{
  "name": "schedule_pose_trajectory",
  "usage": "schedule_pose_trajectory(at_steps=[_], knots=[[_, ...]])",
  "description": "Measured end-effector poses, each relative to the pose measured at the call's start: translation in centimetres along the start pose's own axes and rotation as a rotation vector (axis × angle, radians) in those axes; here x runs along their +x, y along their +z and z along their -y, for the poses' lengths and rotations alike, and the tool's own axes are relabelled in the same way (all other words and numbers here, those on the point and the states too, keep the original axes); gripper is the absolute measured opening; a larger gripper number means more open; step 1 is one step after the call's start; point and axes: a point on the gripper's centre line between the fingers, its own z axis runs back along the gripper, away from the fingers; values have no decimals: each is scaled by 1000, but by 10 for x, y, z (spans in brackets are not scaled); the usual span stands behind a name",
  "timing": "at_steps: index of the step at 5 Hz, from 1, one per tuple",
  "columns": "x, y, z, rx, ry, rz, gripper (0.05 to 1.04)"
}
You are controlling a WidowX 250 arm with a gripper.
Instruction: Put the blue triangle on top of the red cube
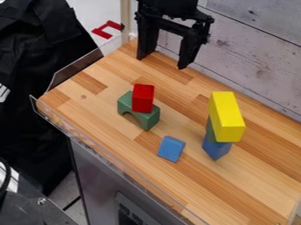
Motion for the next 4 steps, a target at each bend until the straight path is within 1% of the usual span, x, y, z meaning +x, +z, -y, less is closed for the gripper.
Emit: schedule_pose_trajectory(at_steps=[1, 2, 3, 4], knots=[[-2, -10, 0, 0, 3, -37, 999], [-8, -17, 0, -1, 16, -68, 999], [-17, -24, 5, -12, 23, -106, 999], [-25, -35, 7, -12, 16, -163, 999]])
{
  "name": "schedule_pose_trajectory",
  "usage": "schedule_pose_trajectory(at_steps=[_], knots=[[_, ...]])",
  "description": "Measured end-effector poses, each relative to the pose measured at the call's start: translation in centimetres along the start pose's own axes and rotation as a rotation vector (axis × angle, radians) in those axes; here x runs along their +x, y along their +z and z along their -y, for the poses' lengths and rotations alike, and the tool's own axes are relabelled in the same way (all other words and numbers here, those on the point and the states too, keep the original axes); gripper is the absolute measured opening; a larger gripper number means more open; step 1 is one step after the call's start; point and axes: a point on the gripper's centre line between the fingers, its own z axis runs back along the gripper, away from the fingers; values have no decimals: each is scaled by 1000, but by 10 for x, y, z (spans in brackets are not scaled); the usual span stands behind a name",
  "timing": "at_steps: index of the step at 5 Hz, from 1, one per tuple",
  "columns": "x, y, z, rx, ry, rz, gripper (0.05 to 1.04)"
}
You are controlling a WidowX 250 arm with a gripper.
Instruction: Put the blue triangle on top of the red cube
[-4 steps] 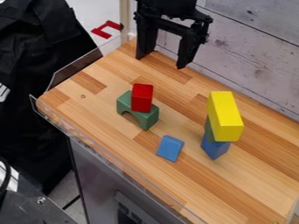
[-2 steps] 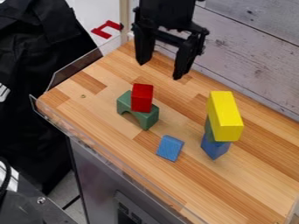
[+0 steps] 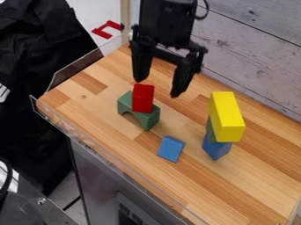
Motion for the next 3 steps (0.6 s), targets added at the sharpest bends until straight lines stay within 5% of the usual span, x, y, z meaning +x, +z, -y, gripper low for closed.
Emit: schedule_pose_trajectory(at_steps=[1, 3], knots=[[-11, -17, 3, -22, -12, -57, 999], [-24, -42, 11, -35, -27, -81, 999]])
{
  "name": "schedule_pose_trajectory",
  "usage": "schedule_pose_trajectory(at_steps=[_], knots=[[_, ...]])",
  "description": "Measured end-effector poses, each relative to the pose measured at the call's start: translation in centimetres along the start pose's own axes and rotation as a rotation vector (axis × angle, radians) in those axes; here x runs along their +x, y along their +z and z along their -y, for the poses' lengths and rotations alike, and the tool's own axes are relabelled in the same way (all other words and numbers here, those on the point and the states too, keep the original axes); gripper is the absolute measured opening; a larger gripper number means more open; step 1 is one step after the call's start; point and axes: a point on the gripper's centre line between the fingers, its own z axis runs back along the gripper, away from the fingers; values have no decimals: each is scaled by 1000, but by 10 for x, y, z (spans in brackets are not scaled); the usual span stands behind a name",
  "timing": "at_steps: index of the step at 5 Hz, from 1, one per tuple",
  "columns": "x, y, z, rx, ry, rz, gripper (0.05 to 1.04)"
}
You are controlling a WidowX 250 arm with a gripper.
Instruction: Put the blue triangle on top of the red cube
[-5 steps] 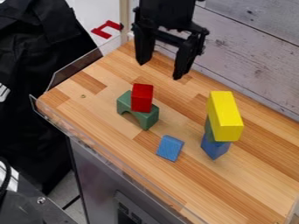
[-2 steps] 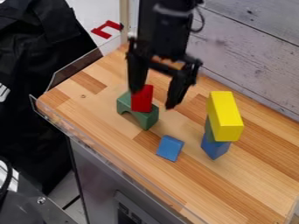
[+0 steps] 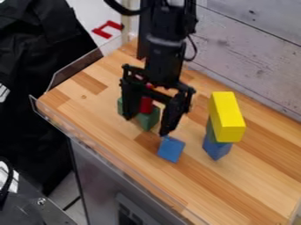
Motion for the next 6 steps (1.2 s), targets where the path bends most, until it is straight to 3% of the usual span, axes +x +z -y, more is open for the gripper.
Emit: schedule_pose_trajectory(at_steps=[1, 3, 6], knots=[[-5, -13, 10, 1, 3, -2, 999], [0, -21, 25, -16, 3, 56, 999], [10, -34, 17, -21, 50, 67, 999]])
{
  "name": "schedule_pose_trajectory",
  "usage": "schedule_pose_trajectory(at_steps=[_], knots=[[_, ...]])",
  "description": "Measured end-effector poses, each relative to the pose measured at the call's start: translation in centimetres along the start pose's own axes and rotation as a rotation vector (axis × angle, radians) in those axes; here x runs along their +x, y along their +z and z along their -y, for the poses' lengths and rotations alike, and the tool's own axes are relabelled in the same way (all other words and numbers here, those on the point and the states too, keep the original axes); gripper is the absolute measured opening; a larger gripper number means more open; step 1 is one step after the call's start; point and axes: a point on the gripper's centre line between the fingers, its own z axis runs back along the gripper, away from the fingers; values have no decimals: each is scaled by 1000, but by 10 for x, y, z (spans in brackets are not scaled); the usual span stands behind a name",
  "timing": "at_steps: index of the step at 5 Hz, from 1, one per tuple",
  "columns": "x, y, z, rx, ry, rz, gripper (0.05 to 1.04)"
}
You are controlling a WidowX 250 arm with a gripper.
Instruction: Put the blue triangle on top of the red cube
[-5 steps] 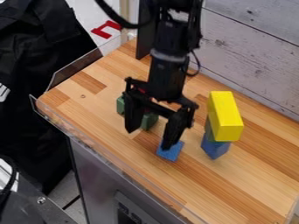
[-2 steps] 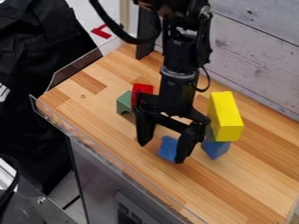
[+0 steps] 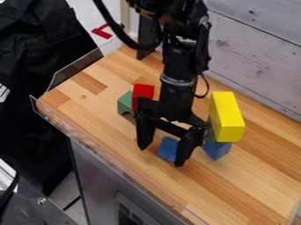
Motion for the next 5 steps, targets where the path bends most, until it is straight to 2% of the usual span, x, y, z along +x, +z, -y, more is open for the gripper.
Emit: schedule_pose_trajectory(at_steps=[1, 2, 3, 5], knots=[[3, -8, 0, -9, -6, 15, 999], [6, -13, 1, -26, -20, 68, 999], [8, -14, -1, -34, -9, 92, 999], [12, -15, -2, -48, 16, 104, 968]])
